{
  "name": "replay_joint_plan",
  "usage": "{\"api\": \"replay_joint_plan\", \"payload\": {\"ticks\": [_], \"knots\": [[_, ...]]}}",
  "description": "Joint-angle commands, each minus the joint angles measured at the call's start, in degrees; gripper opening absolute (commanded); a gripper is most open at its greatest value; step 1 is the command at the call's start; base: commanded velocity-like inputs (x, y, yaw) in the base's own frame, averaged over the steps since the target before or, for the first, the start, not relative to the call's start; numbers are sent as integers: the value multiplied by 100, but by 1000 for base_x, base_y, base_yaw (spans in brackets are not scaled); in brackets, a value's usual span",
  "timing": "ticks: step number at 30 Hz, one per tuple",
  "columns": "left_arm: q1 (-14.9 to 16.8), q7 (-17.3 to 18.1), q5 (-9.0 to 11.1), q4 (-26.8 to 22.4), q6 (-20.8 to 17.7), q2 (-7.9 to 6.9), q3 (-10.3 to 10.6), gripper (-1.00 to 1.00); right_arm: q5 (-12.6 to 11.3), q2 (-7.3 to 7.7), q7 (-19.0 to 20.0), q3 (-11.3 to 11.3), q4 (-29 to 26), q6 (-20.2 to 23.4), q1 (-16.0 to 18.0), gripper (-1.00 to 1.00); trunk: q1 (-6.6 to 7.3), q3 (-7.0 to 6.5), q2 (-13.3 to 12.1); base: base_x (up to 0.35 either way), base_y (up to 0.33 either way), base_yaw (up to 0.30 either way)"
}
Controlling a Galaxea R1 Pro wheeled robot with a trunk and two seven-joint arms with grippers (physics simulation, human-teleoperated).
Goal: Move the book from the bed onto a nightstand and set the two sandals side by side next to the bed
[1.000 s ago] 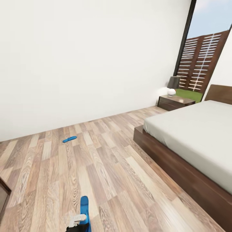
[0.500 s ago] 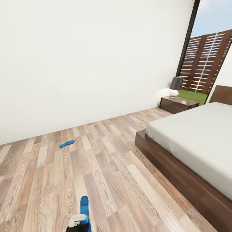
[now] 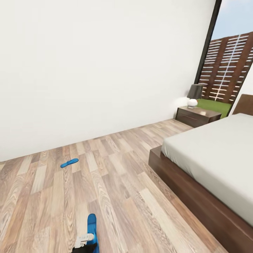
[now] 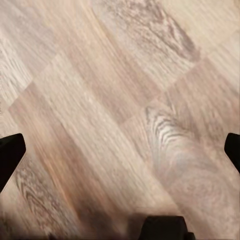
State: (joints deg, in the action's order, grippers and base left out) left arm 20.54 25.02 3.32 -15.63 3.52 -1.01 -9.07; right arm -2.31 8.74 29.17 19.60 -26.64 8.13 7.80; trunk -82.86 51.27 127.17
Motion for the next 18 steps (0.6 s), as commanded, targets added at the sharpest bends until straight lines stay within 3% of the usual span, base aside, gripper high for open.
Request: {"api": "replay_joint_plan", "payload": {"ticks": [1, 18], "knots": [[6, 30, 37, 7, 5, -1, -12, -100, -23, -4, 36, 35, -7, 57, 3, 100, -2, 5, 2, 332, 0, 0], [8, 30, 37, 7, 7, -4, -16, -100, -7, -4, 36, 34, -7, 57, 3, 100, -2, 5, 2, 333, 0, 0]]}}
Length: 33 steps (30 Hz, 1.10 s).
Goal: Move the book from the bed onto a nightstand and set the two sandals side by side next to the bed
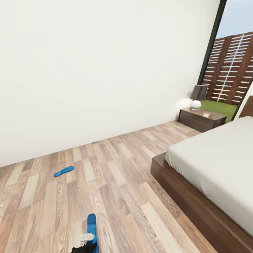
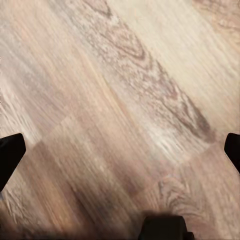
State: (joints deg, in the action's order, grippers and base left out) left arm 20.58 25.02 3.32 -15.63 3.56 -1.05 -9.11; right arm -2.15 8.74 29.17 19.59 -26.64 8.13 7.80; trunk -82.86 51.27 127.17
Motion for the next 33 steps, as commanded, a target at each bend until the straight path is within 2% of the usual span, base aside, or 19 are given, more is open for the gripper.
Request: {"api": "replay_joint_plan", "payload": {"ticks": [1, 12, 25, 33], "knots": [[2, 30, 37, 7, 4, -1, -10, -100, -23, -4, 36, 34, -8, 57, 3, 100, -2, 5, 2, 332, 0, 0], [1, 30, 37, 7, 5, -1, -10, -100, -23, -4, 36, 36, -8, 57, 3, 100, -2, 5, 2, 332, 0, 10], [1, 30, 37, 7, 5, -1, -10, -100, -23, -4, 36, 36, -8, 57, 3, 100, -2, 5, 2, 332, 0, 239], [-1, 30, 37, 7, 5, -1, -11, -100, -23, -4, 36, 36, -8, 57, 3, 100, -2, 5, 2, 321, 17, 36]]}}
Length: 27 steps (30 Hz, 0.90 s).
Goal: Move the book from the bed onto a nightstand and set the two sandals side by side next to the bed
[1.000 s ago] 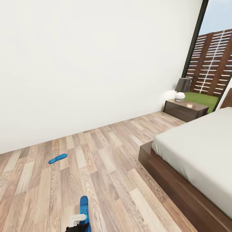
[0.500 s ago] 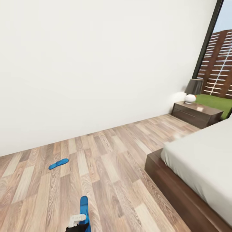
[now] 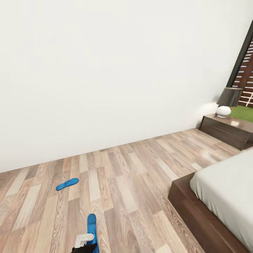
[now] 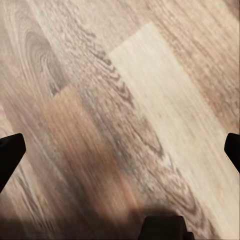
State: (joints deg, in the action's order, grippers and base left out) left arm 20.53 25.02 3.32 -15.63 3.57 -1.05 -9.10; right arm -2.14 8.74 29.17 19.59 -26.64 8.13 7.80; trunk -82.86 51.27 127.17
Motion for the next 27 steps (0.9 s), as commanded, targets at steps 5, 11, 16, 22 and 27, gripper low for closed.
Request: {"api": "replay_joint_plan", "payload": {"ticks": [5, 11, 16, 22, 27], "knots": [[6, 30, 38, 7, 4, 0, -12, -100, -23, -4, 36, 41, -8, 57, 2, 100, -2, 5, 2, 316, 52, 1], [8, 30, 38, 7, 4, 0, -12, -100, -23, -4, 36, 38, -8, 57, 2, 100, -2, 5, 2, 116, 6, 145], [7, 30, 38, 7, 4, 0, -12, -100, -26, -4, 36, 40, -8, 57, 2, 100, -2, 5, 2, 147, 0, 162], [6, 30, 38, 7, 4, 0, -12, -100, -31, -4, 36, 36, -8, 57, 2, 100, -2, 5, 2, 318, 0, 14], [8, 30, 38, 7, 4, 0, -12, -100, -44, -4, 36, 44, -8, 57, 2, 100, -2, 5, 2, 332, 0, 55]]}}
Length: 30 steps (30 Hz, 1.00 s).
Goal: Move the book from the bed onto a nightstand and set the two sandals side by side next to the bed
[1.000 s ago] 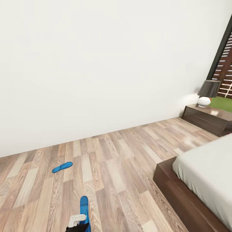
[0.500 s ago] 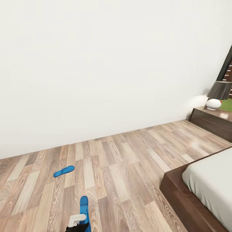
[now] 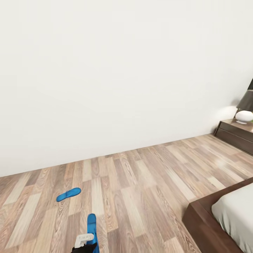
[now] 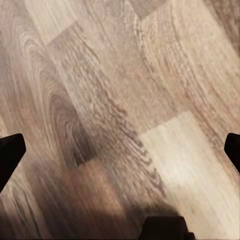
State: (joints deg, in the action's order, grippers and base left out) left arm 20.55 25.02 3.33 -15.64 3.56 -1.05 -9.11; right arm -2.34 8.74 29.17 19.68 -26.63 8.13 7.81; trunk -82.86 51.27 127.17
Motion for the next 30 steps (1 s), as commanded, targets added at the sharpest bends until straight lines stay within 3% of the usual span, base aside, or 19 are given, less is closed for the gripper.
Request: {"api": "replay_joint_plan", "payload": {"ticks": [1, 9, 30], "knots": [[6, 29, 36, 9, 4, 0, -12, -100, -27, -4, 36, 35, -9, 57, 1, 100, -2, 5, 2, 332, 0, 206], [4, 29, 36, 9, 4, 0, -12, -100, -29, -4, 36, 31, -9, 57, 1, 100, -2, 5, 2, 332, 0, 203], [4, 29, 36, 9, 4, -1, -12, -100, -50, -4, 42, 35, -9, 57, 1, 100, -2, 5, 2, 232, 0, 19]]}}
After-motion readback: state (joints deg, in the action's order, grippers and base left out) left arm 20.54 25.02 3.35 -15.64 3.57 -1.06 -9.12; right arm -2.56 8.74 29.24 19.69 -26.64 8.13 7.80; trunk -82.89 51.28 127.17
